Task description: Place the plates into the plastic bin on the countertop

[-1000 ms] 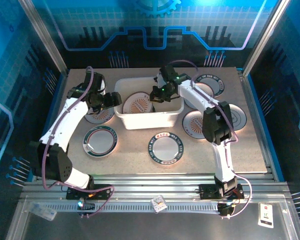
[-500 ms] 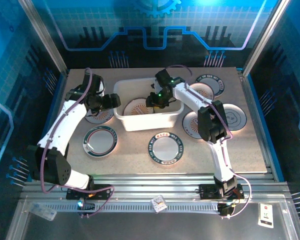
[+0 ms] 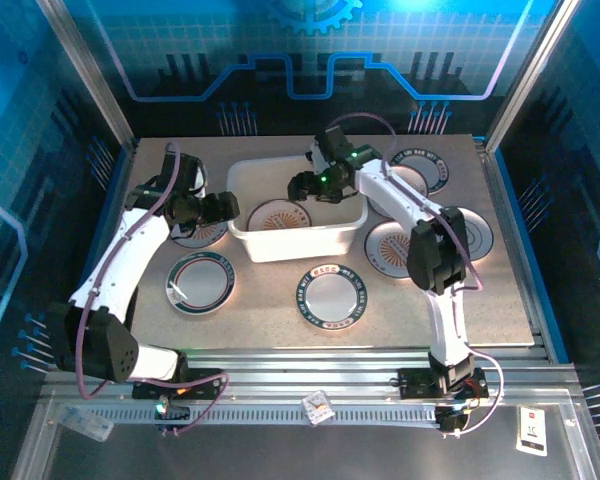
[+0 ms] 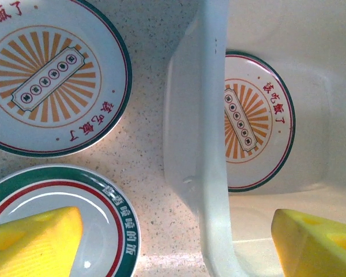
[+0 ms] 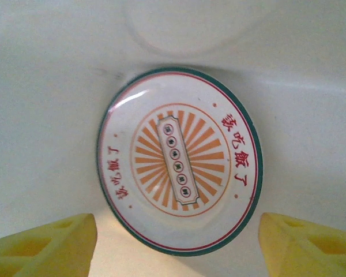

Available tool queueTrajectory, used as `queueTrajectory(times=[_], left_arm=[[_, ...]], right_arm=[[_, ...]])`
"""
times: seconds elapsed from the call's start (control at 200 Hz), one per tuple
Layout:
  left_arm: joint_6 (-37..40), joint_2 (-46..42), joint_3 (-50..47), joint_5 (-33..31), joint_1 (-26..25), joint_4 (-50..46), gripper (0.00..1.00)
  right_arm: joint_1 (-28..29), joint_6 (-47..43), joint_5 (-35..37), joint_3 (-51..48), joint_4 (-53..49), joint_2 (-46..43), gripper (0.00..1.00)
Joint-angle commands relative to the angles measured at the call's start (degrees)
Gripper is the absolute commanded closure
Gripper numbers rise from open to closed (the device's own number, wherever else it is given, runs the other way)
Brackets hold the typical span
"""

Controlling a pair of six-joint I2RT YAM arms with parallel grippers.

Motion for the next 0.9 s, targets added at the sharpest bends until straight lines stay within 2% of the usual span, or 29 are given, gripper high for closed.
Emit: queueTrajectory(times=[0.0, 0.2, 0.46, 0.675, 0.895], left_arm=[[0.79, -1.72, -1.10, 1.56, 0.46, -0.89, 0.13], [0.47, -2.38, -1.47, 2.63, 0.46, -0.50, 0.13], [-0.36, -2.14, -2.49, 5.83, 0.46, 1.06, 0.13], [-1.18, -2.30, -4.42, 8.02, 0.46, 2.81, 0.14], [-2.36, -3.02, -7.08, 10.30, 0.46, 6.45, 0.14]], right_arm=[[0.23, -1.73, 1.15, -0.01, -1.11, -3.91, 0.24], [-0.04, -3.81, 2.79, -0.45, -3.00, -7.60, 0.19], [-3.14, -5.65, 2.91, -4.01, -5.72, -17.76, 0.18], [-7.68, -5.84, 2.10, -20.21, -5.48, -32.68, 0.21], [-12.94, -1.69, -0.21, -44.71, -0.08, -47.33, 0.27]])
